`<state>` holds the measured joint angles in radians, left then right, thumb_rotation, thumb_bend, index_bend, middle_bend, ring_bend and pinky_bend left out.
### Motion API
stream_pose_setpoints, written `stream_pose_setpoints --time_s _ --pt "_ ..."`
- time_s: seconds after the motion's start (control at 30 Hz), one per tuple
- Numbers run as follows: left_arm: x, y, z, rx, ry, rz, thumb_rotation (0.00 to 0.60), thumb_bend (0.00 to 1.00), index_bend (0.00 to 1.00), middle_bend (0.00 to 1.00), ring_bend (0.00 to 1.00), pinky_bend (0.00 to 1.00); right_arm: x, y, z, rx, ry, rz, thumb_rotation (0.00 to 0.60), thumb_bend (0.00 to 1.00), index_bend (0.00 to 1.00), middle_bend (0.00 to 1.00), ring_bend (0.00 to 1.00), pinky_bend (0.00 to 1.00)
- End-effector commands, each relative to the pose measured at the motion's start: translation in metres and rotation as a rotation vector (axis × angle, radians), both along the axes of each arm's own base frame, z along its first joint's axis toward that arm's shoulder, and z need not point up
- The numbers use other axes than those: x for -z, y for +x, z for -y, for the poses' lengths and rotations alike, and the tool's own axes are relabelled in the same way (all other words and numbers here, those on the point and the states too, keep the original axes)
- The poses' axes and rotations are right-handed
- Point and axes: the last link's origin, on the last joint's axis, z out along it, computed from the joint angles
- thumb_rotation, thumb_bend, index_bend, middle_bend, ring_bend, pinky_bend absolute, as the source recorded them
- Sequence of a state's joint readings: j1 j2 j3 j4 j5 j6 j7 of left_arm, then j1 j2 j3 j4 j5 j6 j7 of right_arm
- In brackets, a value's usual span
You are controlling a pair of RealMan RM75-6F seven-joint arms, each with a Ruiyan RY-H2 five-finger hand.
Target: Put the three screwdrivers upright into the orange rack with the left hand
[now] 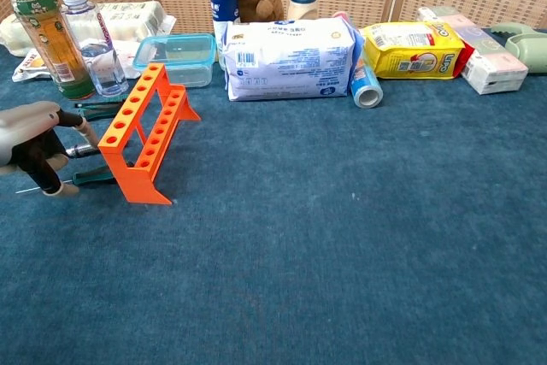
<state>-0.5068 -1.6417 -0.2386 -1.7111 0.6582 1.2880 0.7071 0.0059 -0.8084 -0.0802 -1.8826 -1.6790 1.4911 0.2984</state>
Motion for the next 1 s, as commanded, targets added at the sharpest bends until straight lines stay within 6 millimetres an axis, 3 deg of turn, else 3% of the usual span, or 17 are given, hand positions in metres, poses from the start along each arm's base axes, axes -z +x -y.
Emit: stream_pose_setpoints --time_s 0.03,1.0 --pt "0.008 0.002 -0.002 0.007 -0.004 0.012 0.600 0.27 0.31 0.91 0.88 0.92 0.000 0.000 0.000 0.000 -0.002 0.000 0.600 0.00 0.07 0.00 0.01 0.02" --pt "0.029 0.015 -0.007 -0.022 -0.025 0.034 0.600 0.36 0.33 0.91 0.88 0.92 -0.001 0.001 -0.001 -0.009 0.004 0.012 0.600 0.00 0.07 0.00 0.01 0.02"
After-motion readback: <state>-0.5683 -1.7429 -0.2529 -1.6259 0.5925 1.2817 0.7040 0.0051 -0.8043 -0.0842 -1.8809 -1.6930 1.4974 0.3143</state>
